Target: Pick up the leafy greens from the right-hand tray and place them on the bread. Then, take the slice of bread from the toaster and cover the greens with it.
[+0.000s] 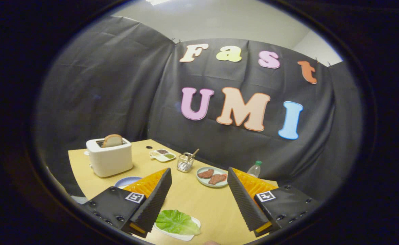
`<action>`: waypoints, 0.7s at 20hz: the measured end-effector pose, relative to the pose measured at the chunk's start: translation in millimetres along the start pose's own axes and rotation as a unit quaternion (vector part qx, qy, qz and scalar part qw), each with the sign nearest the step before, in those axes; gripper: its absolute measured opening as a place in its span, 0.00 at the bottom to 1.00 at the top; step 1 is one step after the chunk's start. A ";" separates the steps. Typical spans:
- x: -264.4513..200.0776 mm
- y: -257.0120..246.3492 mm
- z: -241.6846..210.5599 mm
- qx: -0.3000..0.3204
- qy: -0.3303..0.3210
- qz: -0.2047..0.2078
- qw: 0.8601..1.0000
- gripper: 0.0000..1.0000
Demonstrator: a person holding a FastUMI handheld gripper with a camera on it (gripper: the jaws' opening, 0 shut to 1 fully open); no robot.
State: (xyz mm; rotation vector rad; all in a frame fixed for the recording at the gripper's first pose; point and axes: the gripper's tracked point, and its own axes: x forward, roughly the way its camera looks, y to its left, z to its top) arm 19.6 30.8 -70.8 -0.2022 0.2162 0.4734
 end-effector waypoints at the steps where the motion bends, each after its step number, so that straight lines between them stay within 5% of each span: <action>1: 2.8 3.5 -6.6 -0.007 0.009 0.014 1.000 1.00; 14: 37.2 24.8 -115.8 -0.083 0.147 0.151 0.974 1.00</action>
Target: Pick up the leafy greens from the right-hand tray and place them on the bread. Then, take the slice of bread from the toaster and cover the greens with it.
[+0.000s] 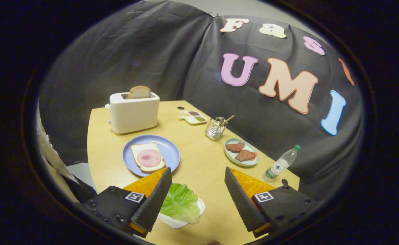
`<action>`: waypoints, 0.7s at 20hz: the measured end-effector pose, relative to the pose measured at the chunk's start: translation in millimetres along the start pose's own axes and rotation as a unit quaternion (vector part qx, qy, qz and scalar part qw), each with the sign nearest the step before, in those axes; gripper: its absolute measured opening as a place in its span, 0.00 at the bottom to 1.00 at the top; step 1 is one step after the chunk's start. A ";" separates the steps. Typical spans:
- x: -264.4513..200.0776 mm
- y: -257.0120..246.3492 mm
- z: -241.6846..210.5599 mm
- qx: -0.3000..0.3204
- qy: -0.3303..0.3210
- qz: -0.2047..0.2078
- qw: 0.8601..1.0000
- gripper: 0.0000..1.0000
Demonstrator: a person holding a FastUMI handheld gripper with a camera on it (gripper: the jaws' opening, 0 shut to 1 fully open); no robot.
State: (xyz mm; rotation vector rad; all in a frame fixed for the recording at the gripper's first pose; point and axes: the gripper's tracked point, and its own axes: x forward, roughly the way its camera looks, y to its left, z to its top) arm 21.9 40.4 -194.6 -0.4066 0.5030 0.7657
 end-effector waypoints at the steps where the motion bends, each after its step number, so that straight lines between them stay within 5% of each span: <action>1: 5.4 2.1 -7.5 -0.002 0.011 0.007 1.000 1.00; 14: 62.6 33.1 -106.2 0.012 0.138 0.102 0.985 1.00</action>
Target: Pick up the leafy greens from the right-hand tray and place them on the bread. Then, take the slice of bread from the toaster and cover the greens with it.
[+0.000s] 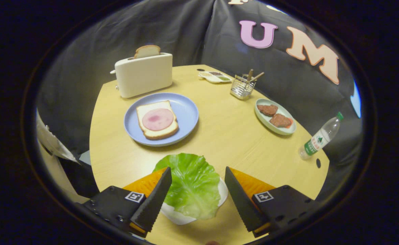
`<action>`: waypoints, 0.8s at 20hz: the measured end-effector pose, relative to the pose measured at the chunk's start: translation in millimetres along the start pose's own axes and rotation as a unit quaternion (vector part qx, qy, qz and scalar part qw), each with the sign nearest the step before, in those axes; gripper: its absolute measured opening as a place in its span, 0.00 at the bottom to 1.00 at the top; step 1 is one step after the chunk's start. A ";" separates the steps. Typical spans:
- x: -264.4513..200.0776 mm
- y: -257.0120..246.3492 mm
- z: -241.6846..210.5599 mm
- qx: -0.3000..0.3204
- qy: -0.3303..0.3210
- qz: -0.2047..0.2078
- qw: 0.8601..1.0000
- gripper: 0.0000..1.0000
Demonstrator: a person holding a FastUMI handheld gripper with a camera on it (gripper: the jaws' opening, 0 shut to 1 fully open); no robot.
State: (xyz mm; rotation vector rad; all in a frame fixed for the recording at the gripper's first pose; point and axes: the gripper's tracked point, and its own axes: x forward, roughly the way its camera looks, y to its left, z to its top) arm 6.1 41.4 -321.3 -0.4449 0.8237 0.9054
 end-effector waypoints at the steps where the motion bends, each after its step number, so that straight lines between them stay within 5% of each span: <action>1: 3.1 0.6 -3.5 0.002 0.006 0.005 1.000 1.00; 15: 23.3 14.1 -50.6 0.051 0.077 0.042 0.995 1.00; 16: 23.2 14.6 -51.9 0.052 0.080 0.039 0.995 0.91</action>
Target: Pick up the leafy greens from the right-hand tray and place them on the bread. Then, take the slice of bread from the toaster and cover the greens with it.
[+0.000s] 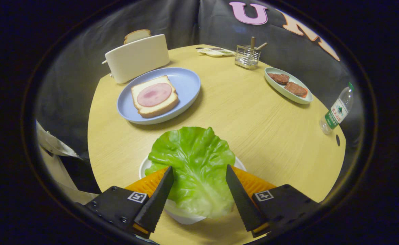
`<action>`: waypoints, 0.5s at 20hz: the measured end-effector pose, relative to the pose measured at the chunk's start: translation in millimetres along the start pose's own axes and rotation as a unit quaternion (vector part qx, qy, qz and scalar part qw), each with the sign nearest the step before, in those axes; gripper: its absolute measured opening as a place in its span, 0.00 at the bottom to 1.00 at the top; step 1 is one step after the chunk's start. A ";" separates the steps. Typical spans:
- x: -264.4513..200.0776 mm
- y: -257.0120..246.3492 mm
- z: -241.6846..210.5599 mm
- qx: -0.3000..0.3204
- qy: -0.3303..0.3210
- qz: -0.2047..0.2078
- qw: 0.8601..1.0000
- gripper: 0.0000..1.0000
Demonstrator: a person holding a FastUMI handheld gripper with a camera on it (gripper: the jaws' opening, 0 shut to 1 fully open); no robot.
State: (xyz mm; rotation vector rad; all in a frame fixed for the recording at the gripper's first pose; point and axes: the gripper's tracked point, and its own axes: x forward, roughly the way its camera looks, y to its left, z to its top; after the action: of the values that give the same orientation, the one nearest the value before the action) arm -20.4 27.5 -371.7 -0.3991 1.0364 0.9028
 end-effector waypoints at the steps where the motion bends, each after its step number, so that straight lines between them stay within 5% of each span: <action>1: -1.5 0.5 0.7 0.004 0.003 -0.001 1.000 0.82; 8: -2.7 15.1 1.3 -0.017 0.006 -0.012 1.000 0.18; 10: -5.6 24.6 0.8 -0.019 0.005 -0.003 1.000 0.06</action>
State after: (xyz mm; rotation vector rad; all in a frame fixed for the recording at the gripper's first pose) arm -40.7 40.1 -363.6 -0.4383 1.0285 0.9167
